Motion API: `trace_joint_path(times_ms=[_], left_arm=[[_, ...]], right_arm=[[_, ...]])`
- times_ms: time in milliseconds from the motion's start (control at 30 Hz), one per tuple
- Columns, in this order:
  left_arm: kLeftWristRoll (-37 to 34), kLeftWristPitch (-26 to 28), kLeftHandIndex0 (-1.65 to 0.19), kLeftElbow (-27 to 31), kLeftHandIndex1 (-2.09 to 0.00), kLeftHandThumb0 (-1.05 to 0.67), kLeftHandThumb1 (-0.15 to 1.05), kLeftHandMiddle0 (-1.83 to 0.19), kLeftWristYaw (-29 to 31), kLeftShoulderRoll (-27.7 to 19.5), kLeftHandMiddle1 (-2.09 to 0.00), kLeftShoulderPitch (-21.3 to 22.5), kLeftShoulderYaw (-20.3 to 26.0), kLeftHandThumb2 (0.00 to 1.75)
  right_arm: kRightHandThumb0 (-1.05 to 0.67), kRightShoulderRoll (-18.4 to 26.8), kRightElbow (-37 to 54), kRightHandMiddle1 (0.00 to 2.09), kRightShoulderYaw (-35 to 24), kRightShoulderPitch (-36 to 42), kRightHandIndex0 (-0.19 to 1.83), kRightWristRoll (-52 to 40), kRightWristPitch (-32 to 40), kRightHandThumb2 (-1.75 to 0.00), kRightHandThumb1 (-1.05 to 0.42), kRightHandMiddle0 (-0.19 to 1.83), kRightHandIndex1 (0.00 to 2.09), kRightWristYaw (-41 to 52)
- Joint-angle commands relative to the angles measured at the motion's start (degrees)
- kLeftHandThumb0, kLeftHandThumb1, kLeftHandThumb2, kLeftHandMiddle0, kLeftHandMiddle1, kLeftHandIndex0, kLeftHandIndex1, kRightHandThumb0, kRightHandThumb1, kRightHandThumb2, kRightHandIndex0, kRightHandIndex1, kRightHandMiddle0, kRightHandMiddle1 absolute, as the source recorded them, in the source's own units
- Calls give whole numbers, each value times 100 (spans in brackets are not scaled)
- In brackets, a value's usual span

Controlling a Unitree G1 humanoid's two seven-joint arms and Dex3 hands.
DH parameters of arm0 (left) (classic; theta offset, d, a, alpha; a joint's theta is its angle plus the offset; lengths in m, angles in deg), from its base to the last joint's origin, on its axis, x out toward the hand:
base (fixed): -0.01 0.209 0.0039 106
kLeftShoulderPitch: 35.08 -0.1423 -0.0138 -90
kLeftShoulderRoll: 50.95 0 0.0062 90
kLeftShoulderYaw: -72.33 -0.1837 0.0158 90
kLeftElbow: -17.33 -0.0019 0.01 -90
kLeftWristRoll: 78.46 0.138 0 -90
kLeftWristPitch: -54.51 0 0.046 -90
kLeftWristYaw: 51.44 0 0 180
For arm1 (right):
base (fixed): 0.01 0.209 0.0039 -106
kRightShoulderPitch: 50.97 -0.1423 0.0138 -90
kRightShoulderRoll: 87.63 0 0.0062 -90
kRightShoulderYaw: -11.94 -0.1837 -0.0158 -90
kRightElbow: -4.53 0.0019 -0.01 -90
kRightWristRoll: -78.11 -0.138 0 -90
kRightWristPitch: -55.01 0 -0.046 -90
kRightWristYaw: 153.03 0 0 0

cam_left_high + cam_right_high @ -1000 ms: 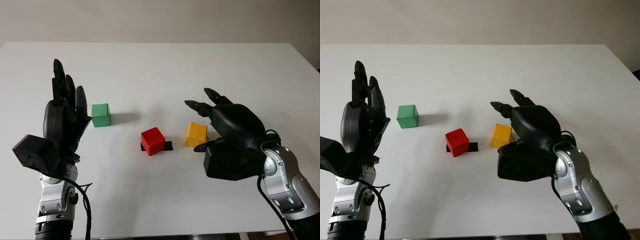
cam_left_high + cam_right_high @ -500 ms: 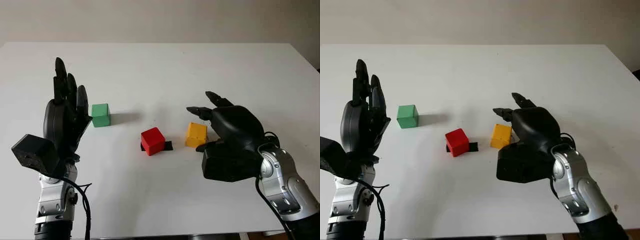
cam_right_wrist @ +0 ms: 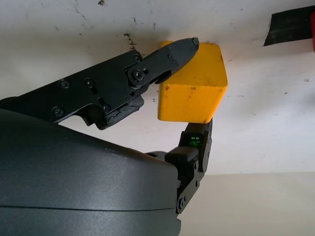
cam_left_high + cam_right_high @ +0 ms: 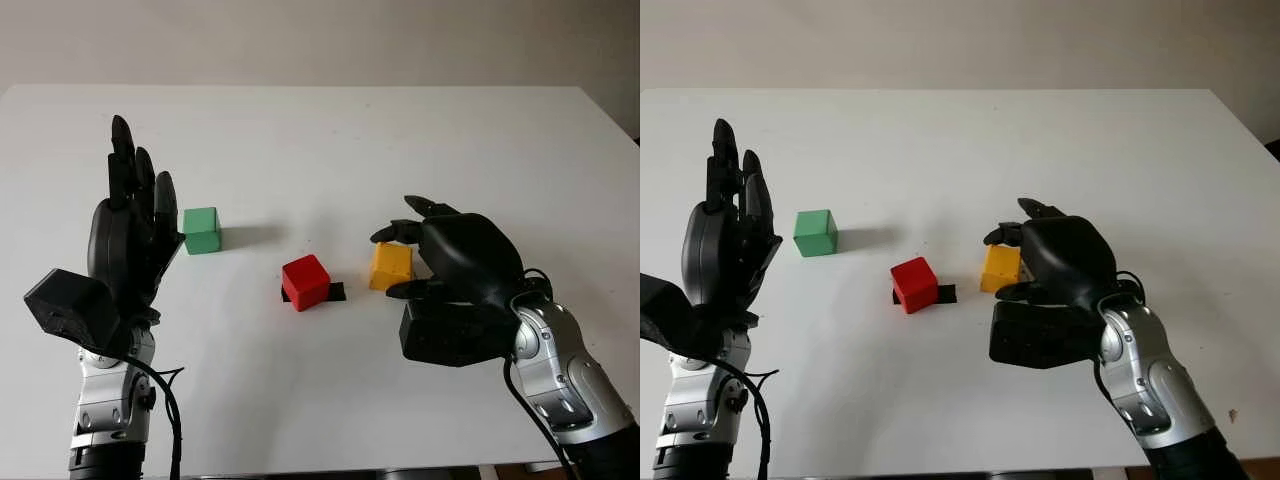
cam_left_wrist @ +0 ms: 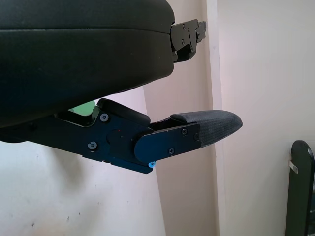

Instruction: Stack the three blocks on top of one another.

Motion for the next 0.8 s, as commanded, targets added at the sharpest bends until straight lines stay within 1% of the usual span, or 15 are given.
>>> trace_joint_path(times_ms=[0, 167, 333, 433, 600, 767], left_arm=[[23, -13, 19, 62, 0, -69, 105, 19, 11, -58, -5, -64, -6, 61], [59, -58, 19, 48, 0, -70, 105, 19, 10, -78, -4, -85, -7, 60], [77, -108, 19, -4, 0, -70, 105, 19, 5, -76, -4, -78, -1, 58], [83, -88, 19, 33, 0, -68, 105, 19, -14, -57, -4, -94, -10, 57], [113, -125, 19, 40, 0, -66, 105, 19, -18, -57, -5, -102, -32, 57], [123, -155, 19, 82, -1, -65, 105, 18, -38, -30, -5, -142, -59, 55]], right_arm=[[-38, 38, -13, 122, -43, 3, 38, 29, -56, -6, -97, 47, 9, -33], [-36, 89, -14, 128, -92, -36, 42, 9, -70, -6, -97, 45, 9, 52], [-36, 86, -1, 125, -204, -127, 43, -32, -84, -5, -95, 45, 9, 40], [-34, 49, -108, 125, -377, -256, 45, -366, -238, -5, -93, 50, 9, -10], [-37, 74, -310, 130, -578, -550, 46, -926, -397, -5, -93, 53, 9, 163], [-34, 24, -539, 130, -903, -1008, 45, -1992, -443, -5, -92, 46, 7, 677]])
